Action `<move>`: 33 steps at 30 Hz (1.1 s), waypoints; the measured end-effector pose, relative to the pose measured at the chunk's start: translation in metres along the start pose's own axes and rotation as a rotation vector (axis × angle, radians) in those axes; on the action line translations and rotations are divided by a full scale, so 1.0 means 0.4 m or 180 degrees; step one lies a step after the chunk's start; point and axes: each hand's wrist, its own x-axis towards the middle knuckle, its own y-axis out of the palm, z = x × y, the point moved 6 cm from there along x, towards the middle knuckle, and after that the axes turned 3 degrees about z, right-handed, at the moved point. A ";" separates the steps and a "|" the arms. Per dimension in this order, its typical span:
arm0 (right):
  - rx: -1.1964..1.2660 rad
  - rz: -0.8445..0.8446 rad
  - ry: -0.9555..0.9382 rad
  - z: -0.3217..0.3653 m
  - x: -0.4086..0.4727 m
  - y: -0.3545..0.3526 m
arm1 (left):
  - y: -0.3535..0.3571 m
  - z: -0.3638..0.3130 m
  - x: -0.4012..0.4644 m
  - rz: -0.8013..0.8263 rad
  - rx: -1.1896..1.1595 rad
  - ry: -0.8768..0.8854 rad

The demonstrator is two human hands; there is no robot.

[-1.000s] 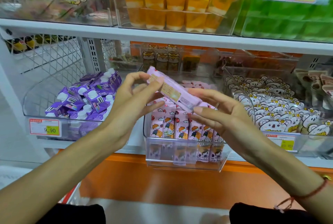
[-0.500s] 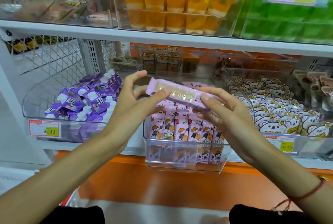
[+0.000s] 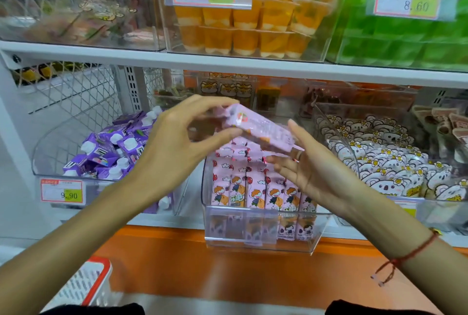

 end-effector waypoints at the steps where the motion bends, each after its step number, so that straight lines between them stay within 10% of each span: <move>1: -0.0241 -0.0091 -0.0072 0.006 0.011 -0.005 | -0.011 0.016 0.010 -0.0180 0.0056 -0.0121; 4: -0.2053 -0.0557 -0.0705 0.033 0.032 -0.032 | -0.030 0.083 0.048 -0.0564 0.0534 -0.0627; 10: -0.5039 0.0286 -0.1475 -0.054 0.024 -0.015 | 0.029 0.176 0.148 -0.0260 0.1610 -0.0940; 22: -0.5107 0.0431 -0.1555 -0.064 0.027 -0.014 | 0.156 0.275 0.272 0.0431 0.2698 -0.0812; 27: -0.5149 0.0467 -0.1562 -0.067 0.028 -0.015 | 0.213 0.299 0.309 0.1550 0.2376 -0.0779; 33: -0.5149 0.0503 -0.1526 -0.071 0.025 -0.016 | 0.243 0.330 0.351 0.1018 0.2341 -0.1240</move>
